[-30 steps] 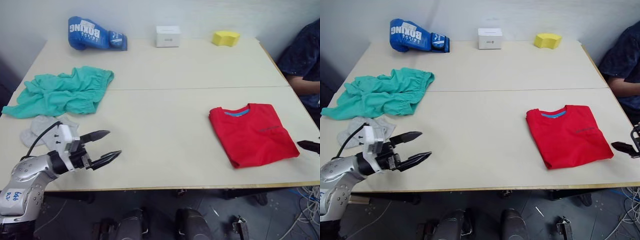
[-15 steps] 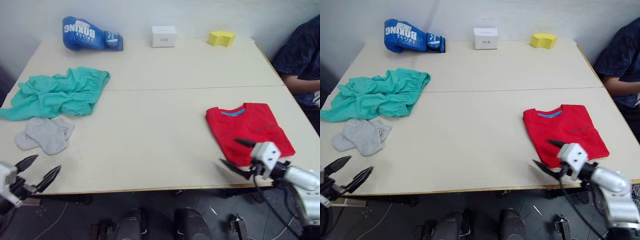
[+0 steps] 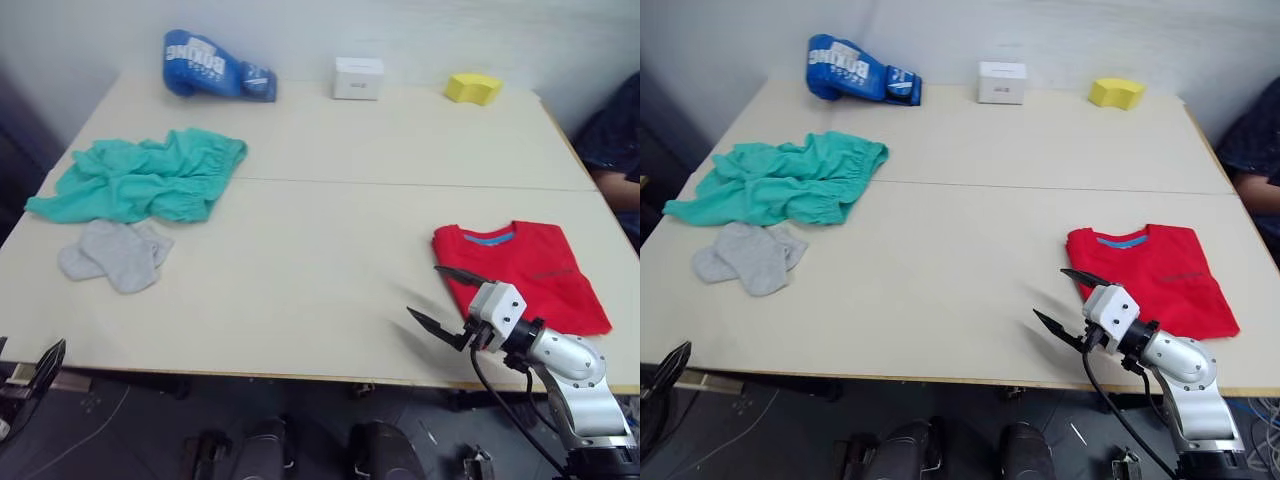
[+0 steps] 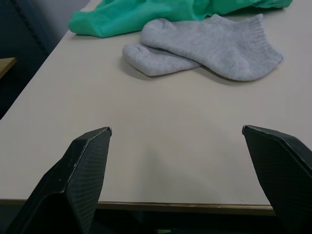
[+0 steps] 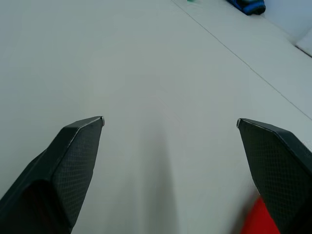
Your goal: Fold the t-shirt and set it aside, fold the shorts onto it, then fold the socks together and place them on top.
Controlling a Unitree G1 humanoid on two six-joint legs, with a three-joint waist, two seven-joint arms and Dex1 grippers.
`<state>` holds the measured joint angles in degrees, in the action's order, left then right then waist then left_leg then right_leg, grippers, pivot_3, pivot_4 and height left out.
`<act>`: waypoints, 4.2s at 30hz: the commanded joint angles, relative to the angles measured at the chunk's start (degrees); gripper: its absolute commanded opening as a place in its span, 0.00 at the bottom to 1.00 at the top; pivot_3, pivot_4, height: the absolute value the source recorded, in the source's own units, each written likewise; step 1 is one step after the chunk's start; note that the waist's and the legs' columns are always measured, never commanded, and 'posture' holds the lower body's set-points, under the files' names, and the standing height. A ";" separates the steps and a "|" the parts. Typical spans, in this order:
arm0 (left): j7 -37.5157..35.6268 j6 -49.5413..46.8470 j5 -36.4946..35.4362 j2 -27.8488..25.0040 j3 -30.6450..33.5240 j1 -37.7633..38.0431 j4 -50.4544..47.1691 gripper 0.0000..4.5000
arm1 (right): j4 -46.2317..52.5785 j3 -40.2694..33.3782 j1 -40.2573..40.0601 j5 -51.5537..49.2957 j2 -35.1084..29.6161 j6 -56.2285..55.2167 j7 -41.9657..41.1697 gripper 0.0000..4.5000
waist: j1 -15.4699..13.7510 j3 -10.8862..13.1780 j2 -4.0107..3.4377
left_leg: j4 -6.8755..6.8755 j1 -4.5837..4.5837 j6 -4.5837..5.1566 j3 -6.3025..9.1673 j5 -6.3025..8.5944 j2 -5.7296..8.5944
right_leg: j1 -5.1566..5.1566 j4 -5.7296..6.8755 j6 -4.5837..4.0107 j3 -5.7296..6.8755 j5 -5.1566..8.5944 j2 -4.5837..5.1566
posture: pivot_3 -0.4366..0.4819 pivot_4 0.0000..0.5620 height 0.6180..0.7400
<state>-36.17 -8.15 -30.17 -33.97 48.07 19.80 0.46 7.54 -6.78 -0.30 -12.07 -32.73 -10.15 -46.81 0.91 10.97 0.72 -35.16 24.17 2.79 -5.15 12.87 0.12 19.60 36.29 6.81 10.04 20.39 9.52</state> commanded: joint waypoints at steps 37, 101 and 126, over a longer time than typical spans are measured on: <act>1.69 15.29 34.06 2.23 -45.91 -92.49 74.31 0.01 | 18.96 -4.13 -16.88 -4.45 5.04 1.37 10.28 1.00 | -1.14 0.51 0.66 | 0.00 0.26 -0.08 -1.34 -0.35 -0.09 | 0.96 0.19 -0.02 -2.34 -0.50 -1.01 | 0.48 0.27 1.00; -15.88 37.78 41.82 -9.00 -56.59 -67.23 56.72 0.80 | 5.22 24.13 17.39 25.50 4.13 21.64 13.60 0.19 | -0.75 0.45 0.43 | -0.89 0.21 -0.08 -1.90 0.06 -0.69 | 1.07 0.68 -0.45 -2.37 -0.51 -1.14 | 0.48 0.27 1.00; -38.19 30.04 18.53 -8.53 -51.83 -64.45 25.31 0.00 | -4.99 8.89 21.00 10.74 -7.32 10.20 0.58 0.00 | 0.73 0.49 0.48 | -1.00 0.78 0.01 -1.92 -0.06 -0.71 | 1.42 0.81 -0.42 -2.33 -0.53 -1.39 | 0.48 0.27 1.00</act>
<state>-70.54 26.36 -6.23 -39.80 -5.50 -48.15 34.16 0.65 4.59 22.80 1.37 -37.99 2.83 -43.01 1.64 11.46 1.20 -36.15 24.96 2.80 -7.06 12.81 -0.59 21.02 37.09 6.39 7.70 19.86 8.12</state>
